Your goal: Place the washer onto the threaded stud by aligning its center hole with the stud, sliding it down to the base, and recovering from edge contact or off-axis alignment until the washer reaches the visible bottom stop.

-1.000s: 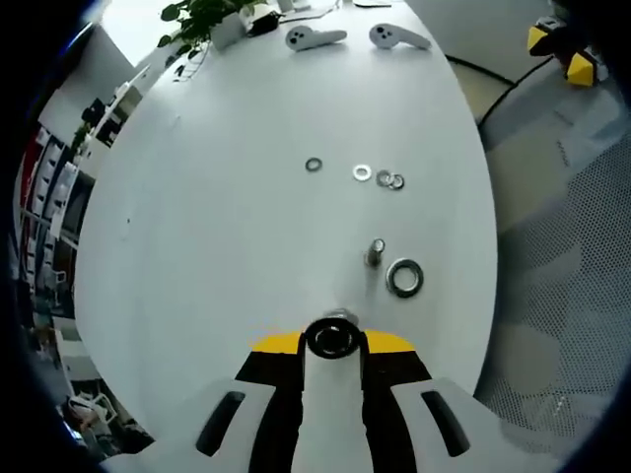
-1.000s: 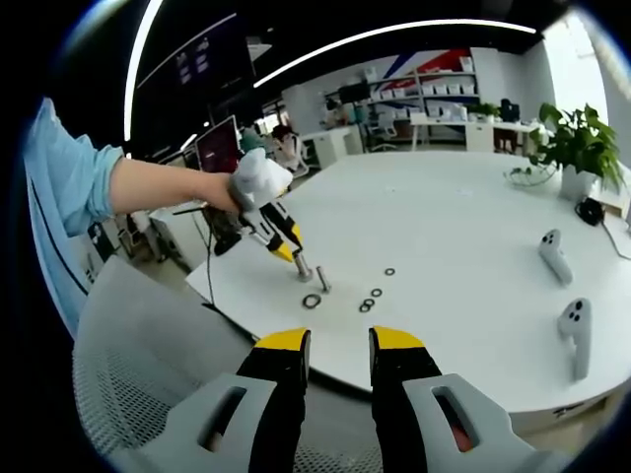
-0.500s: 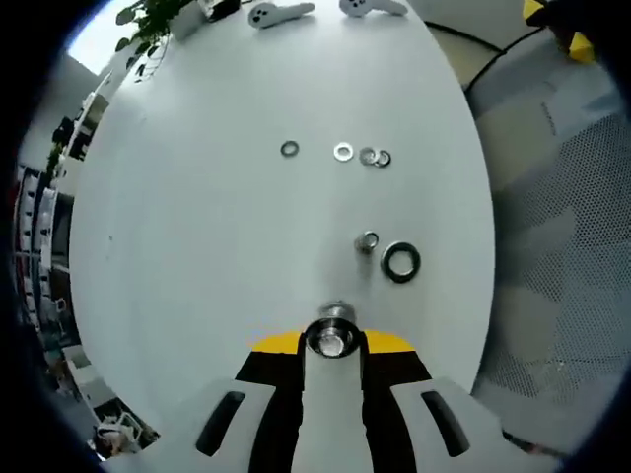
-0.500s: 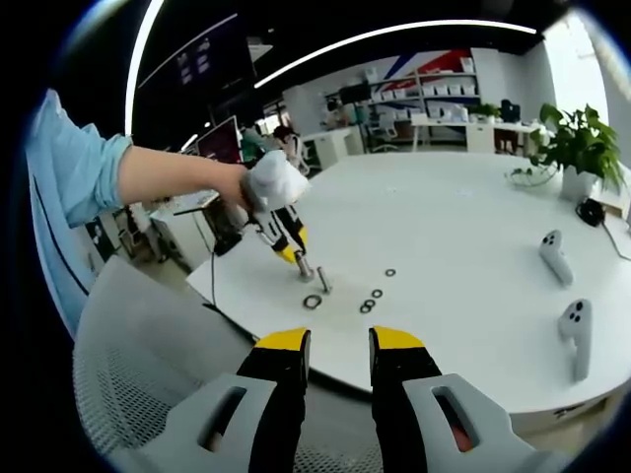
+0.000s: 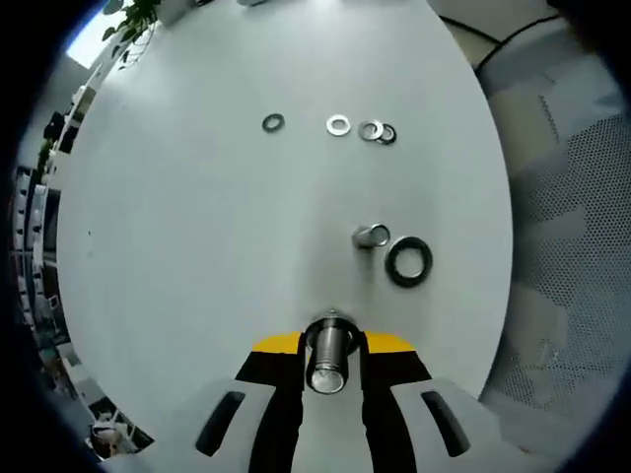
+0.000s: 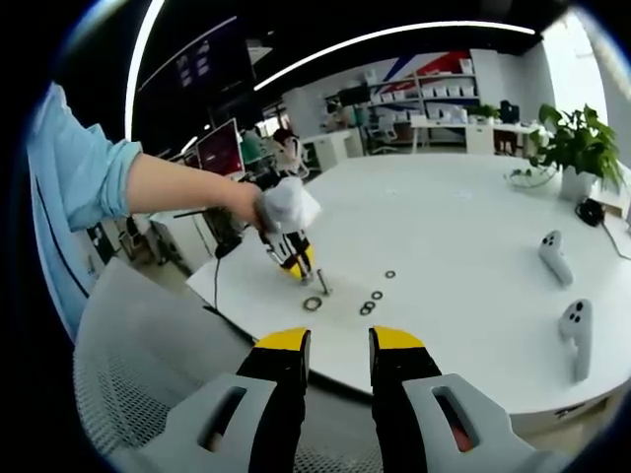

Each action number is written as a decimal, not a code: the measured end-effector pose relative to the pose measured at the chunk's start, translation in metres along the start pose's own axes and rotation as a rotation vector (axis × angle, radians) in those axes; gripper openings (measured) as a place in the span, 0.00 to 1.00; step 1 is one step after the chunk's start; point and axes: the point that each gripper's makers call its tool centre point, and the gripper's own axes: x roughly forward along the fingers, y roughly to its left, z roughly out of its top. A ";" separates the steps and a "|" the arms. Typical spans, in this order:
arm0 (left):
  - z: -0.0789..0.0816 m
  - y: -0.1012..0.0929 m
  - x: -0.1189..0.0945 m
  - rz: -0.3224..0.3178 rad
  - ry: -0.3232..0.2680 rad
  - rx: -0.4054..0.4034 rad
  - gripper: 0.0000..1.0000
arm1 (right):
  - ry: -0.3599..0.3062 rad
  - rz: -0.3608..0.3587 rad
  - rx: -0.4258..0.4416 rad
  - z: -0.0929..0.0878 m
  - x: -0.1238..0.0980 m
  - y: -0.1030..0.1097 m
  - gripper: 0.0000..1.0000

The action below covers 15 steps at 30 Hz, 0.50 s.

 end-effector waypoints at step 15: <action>-0.009 0.010 -0.012 0.057 -0.026 -0.044 0.27 | -0.006 0.012 -0.012 0.001 0.000 0.002 0.26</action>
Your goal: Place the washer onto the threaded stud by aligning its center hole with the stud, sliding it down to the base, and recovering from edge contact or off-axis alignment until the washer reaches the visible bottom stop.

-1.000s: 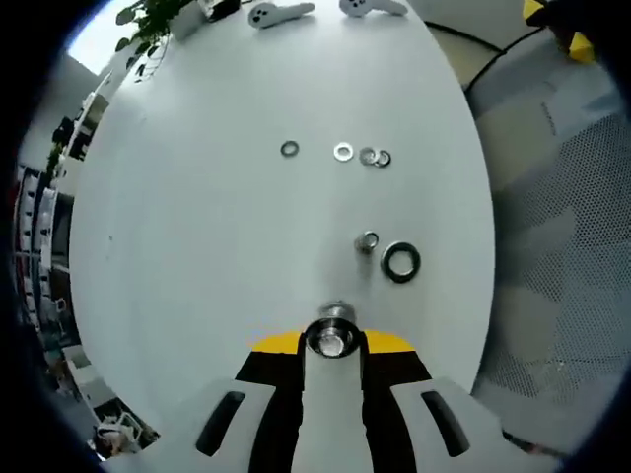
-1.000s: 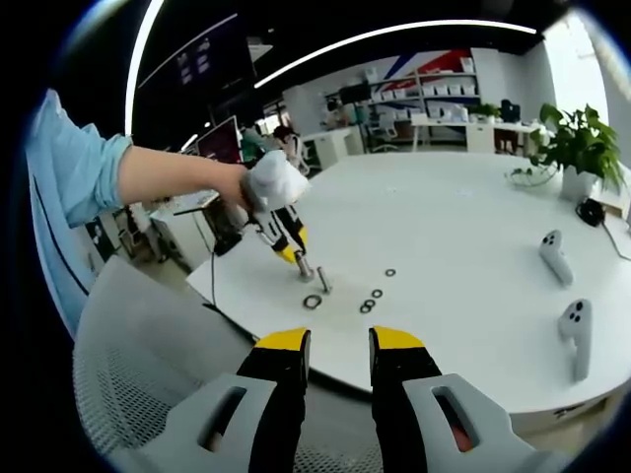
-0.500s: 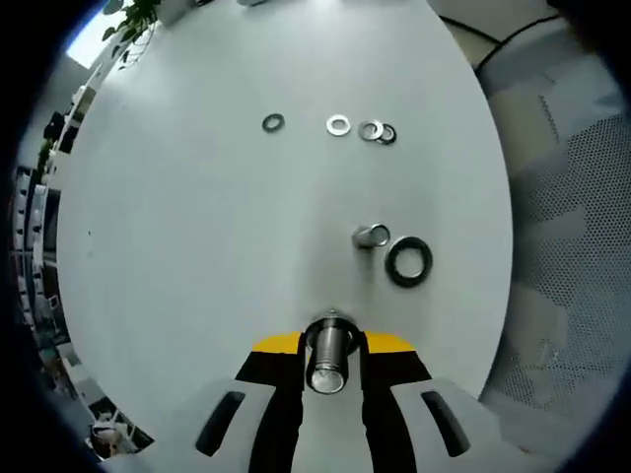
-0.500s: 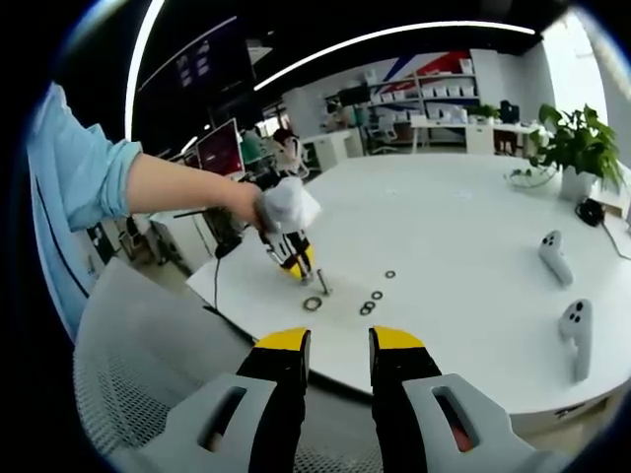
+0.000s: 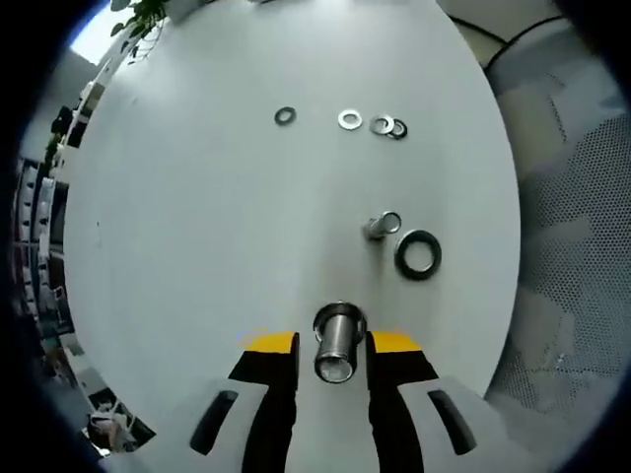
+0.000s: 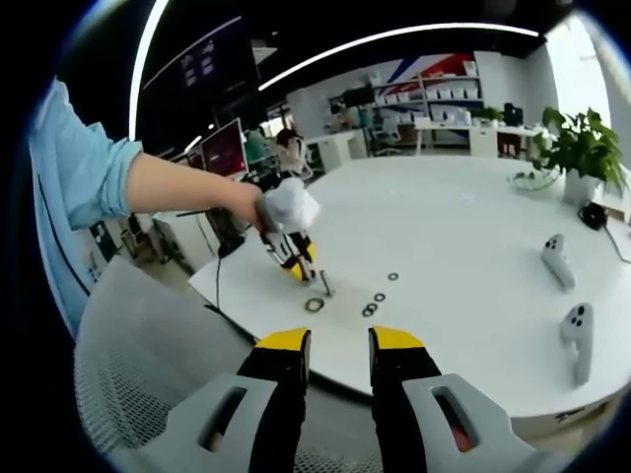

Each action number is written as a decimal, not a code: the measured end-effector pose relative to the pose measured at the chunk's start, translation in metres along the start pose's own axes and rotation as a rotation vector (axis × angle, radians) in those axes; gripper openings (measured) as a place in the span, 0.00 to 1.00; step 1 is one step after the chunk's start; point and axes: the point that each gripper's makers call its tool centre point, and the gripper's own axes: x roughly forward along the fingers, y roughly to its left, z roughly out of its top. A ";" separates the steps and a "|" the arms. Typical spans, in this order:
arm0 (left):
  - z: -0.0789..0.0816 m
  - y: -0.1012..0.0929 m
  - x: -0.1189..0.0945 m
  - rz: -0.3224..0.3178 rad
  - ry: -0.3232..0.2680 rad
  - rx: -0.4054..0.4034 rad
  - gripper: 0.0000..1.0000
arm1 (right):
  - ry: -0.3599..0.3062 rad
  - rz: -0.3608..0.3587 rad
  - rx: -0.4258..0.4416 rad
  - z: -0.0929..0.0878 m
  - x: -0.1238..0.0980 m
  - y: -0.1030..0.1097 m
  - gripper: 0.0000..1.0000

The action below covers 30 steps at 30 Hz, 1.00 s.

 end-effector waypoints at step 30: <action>0.015 -0.049 -0.113 0.108 -0.398 -0.266 0.29 | 0.000 0.013 -0.006 0.000 -0.001 0.003 0.26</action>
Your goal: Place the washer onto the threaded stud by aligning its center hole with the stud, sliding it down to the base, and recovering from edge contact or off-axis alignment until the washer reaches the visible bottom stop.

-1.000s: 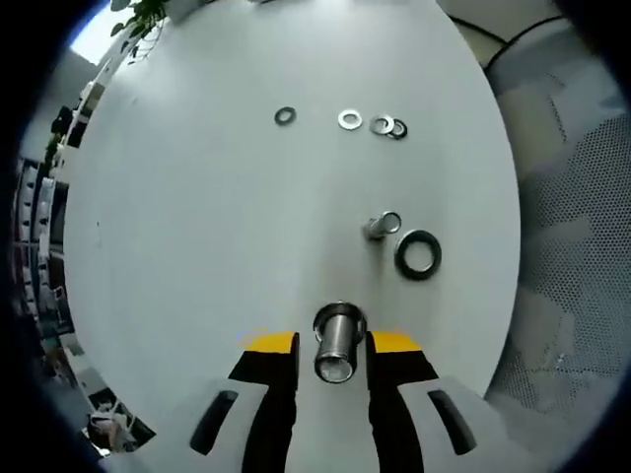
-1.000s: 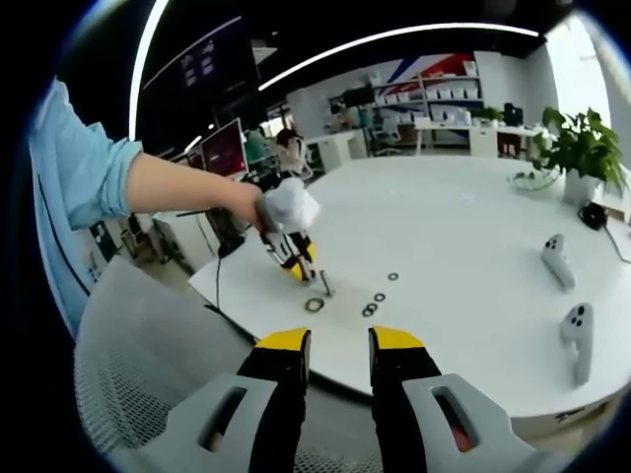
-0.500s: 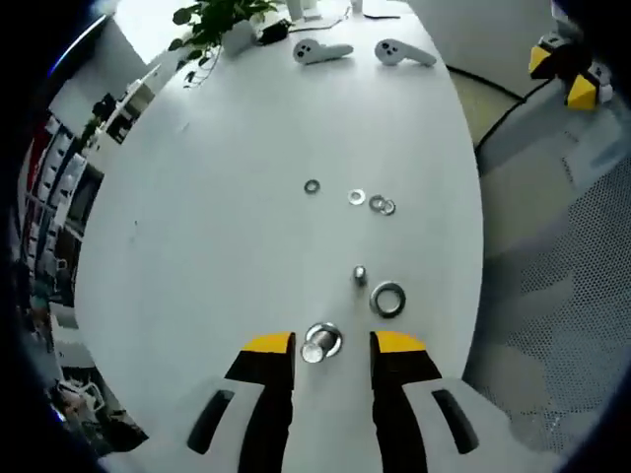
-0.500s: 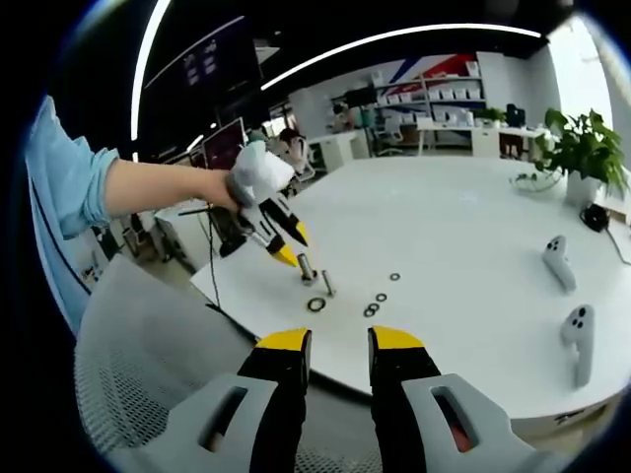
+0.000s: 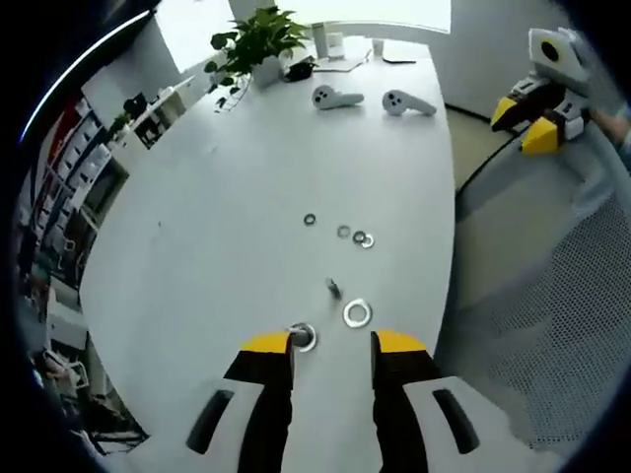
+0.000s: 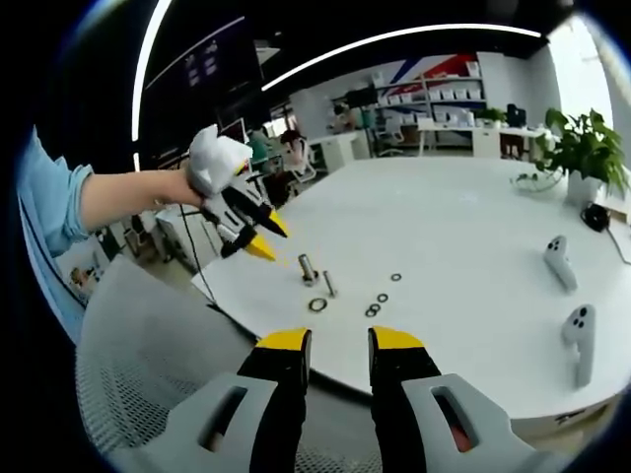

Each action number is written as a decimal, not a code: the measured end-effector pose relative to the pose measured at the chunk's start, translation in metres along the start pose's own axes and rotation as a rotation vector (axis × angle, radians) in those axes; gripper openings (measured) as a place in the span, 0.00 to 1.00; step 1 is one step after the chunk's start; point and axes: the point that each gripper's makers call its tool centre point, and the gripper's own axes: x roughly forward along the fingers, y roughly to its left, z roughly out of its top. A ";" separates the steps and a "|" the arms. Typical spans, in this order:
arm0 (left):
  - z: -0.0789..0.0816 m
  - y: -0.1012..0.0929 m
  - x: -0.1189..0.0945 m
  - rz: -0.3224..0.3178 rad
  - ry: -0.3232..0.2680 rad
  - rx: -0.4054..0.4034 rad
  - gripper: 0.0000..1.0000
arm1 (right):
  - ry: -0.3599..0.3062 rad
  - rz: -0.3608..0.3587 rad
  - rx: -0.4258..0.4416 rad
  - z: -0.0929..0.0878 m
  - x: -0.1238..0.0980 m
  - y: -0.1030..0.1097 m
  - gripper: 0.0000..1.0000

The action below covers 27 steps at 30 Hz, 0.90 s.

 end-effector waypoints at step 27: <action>-0.044 -0.015 -0.091 0.262 -0.454 -0.528 0.26 | 0.051 0.029 -0.006 -0.006 0.001 0.005 0.24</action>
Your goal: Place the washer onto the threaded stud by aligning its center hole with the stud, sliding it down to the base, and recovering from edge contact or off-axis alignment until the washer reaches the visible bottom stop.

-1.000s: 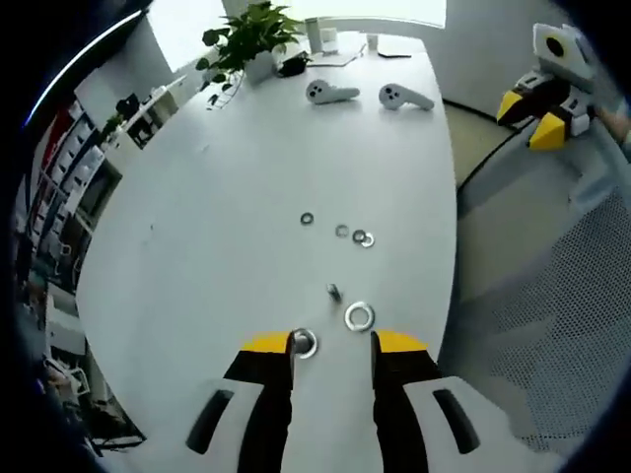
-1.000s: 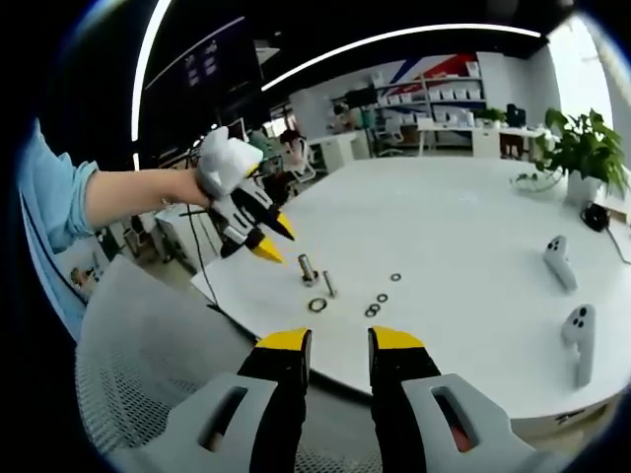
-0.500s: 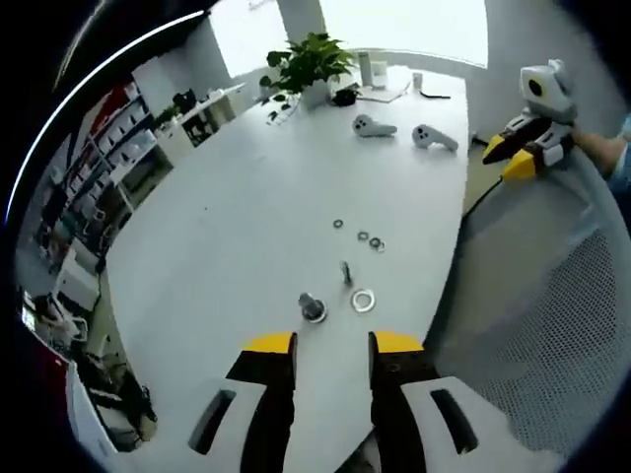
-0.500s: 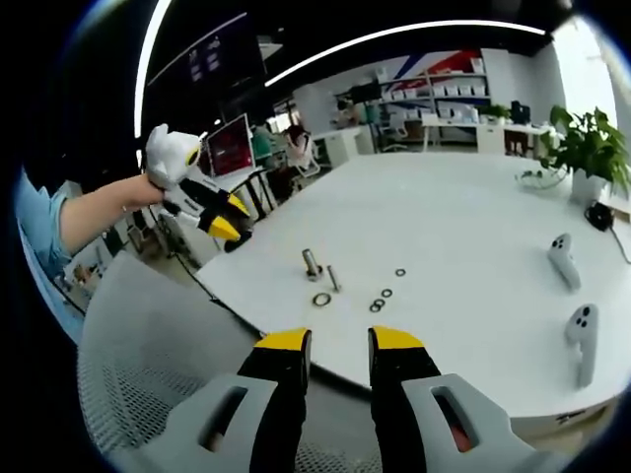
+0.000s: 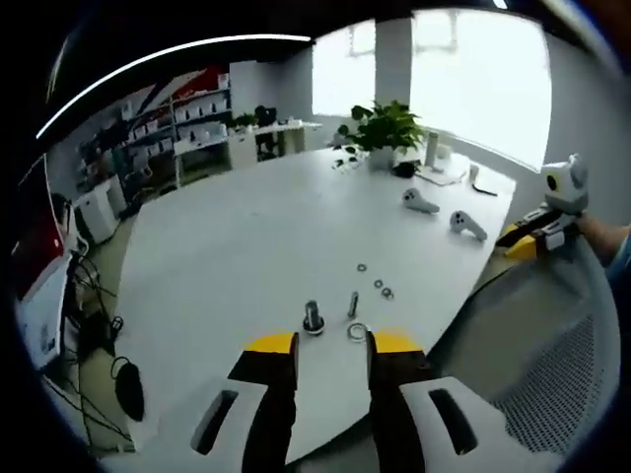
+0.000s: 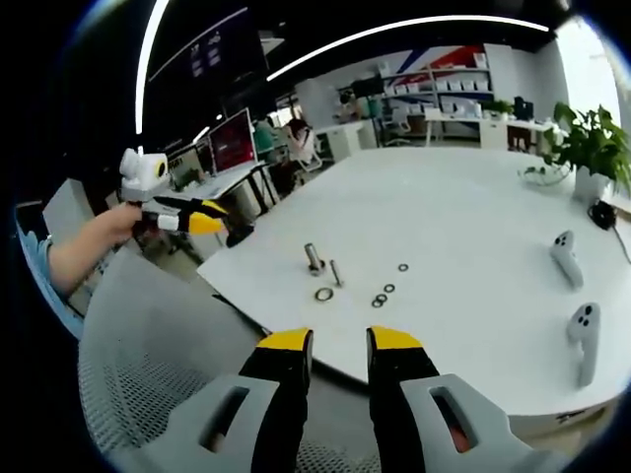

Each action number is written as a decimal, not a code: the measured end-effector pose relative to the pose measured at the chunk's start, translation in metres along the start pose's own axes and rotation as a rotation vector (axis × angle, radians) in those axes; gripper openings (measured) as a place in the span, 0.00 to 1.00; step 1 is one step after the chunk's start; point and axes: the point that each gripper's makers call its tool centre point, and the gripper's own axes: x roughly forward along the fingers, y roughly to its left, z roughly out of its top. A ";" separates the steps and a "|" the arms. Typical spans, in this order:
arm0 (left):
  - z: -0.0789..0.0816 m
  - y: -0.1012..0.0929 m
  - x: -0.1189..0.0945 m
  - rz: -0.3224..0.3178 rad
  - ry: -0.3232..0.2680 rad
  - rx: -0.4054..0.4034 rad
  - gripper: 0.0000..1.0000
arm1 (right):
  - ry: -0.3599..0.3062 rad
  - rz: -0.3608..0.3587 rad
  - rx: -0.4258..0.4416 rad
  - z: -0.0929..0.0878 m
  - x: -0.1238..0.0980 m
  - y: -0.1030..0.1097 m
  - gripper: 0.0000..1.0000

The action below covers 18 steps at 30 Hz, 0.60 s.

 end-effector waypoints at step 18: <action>-0.007 -0.009 0.006 -0.023 -0.020 0.009 0.22 | 0.009 0.000 -0.003 -0.002 0.000 0.000 0.24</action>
